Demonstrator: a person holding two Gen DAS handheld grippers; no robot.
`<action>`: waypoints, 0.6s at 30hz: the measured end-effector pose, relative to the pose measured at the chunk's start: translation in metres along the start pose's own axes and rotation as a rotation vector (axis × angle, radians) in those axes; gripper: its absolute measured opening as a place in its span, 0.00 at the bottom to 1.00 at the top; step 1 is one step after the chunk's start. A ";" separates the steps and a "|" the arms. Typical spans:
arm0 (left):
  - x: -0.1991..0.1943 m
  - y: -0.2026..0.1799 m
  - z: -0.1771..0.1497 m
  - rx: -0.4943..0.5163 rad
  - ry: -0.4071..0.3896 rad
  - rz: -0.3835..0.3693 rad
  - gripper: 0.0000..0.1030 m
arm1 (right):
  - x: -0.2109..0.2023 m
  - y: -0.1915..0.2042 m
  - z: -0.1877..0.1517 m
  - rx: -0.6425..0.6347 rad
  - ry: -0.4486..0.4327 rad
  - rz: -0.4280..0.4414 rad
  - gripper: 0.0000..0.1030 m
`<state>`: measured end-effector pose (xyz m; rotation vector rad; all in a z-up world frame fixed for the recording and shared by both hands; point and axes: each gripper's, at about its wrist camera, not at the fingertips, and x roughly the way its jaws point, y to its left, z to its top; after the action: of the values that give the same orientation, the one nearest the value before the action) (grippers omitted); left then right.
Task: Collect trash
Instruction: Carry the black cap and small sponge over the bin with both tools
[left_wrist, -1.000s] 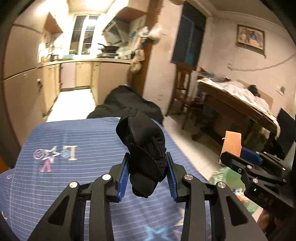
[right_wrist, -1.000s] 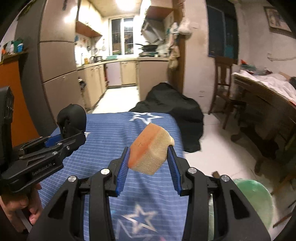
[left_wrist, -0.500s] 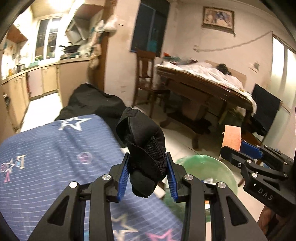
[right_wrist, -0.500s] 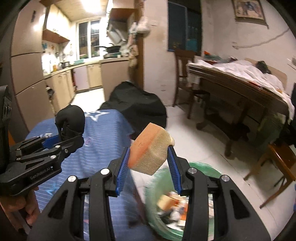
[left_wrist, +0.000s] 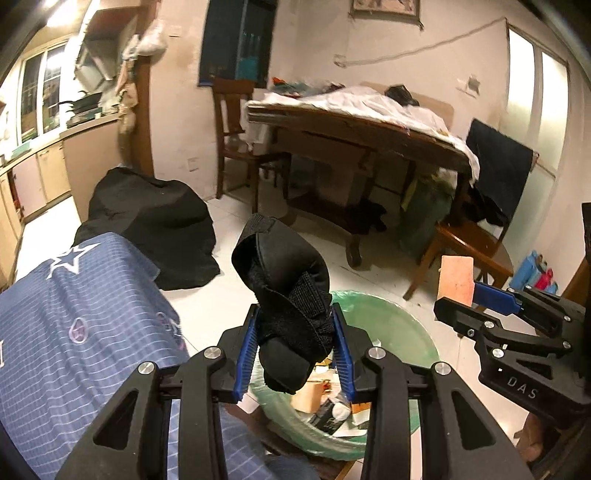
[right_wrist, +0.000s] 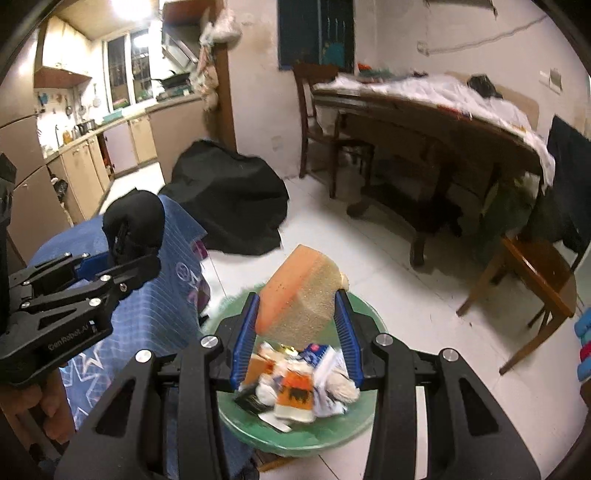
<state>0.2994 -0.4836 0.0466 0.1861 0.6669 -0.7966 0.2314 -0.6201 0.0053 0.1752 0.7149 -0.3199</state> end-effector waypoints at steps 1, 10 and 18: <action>0.007 -0.005 0.000 0.007 0.013 -0.003 0.37 | 0.005 -0.006 -0.001 0.011 0.027 0.008 0.38; 0.067 -0.030 -0.011 0.059 0.113 0.017 0.37 | 0.032 -0.036 -0.014 0.060 0.173 0.041 0.38; 0.100 -0.038 -0.022 0.083 0.165 0.030 0.37 | 0.053 -0.046 -0.024 0.068 0.245 0.049 0.39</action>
<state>0.3124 -0.5616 -0.0287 0.3389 0.7850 -0.7865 0.2383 -0.6687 -0.0501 0.3001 0.9411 -0.2782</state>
